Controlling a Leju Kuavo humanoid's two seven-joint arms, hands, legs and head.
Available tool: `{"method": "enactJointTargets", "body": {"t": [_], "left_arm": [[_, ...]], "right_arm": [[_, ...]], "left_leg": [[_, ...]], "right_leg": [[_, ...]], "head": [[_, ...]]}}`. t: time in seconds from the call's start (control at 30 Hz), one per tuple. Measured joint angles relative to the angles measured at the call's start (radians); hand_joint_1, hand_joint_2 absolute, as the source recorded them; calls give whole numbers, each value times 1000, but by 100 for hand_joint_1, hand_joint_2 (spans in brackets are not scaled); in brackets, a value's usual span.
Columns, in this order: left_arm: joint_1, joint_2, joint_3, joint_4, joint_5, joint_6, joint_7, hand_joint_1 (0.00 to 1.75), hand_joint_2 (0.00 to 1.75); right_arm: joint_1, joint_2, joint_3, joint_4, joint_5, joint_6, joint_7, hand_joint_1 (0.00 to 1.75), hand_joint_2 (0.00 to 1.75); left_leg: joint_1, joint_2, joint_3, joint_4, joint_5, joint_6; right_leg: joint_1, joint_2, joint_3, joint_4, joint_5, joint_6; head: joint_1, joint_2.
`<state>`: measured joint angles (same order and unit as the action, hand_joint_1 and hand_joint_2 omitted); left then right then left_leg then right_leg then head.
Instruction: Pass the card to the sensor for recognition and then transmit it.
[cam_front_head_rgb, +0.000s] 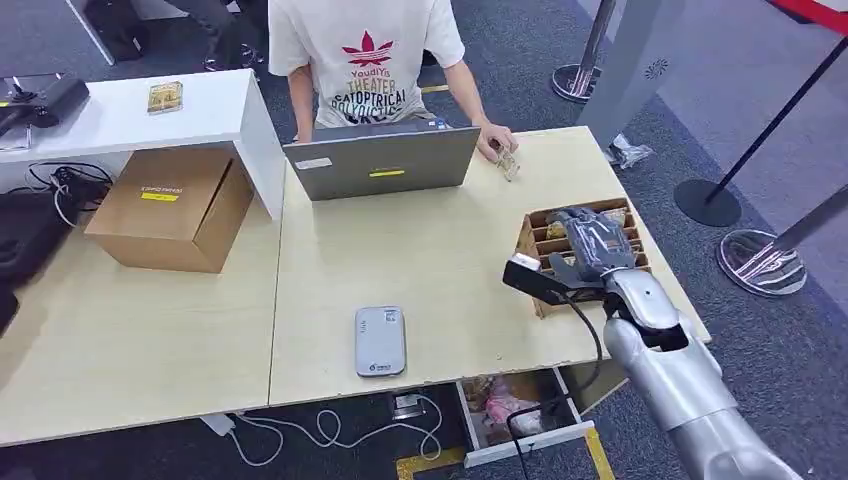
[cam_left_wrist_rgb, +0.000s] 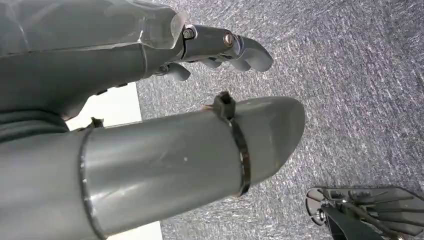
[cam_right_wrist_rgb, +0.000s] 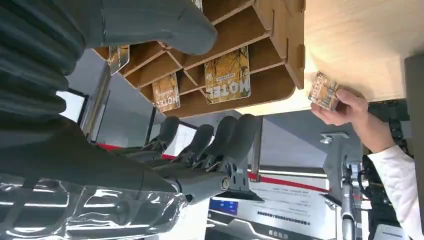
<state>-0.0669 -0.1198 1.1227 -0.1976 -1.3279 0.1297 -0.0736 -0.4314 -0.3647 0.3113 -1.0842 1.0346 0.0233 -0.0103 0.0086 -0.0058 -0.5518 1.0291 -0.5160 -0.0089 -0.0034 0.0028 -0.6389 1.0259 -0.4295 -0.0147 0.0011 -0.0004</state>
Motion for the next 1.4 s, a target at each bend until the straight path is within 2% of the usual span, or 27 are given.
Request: {"method": "enactJointTargets", "body": {"t": [0.27,0.4,0.7,1.4], "left_arm": [[0,0,0,0,-1,1,0,0,0],[0,0,0,0,-6,1,0,0,0],[0,0,0,0,-2,2,2,0,0],[0,5,2,0,8,8,3,0,0]], "right_arm": [[0,-6,0,19,0,0,-6,72,175],[2,-16,0,27,-3,-1,-9,61,175],[-3,-25,0,51,3,0,-15,66,175],[-102,-27,32,165,12,13,-31,70,175]], "left_leg": [[0,0,0,0,0,0],[0,0,0,0,0,0],[0,0,0,0,0,0],[0,0,0,0,0,0]], "right_leg": [[0,0,0,0,0,0],[0,0,0,0,0,0],[0,0,0,0,0,0],[0,0,0,0,0,0]], "head": [[0,0],[0,0],[0,0],[0,0]]}}
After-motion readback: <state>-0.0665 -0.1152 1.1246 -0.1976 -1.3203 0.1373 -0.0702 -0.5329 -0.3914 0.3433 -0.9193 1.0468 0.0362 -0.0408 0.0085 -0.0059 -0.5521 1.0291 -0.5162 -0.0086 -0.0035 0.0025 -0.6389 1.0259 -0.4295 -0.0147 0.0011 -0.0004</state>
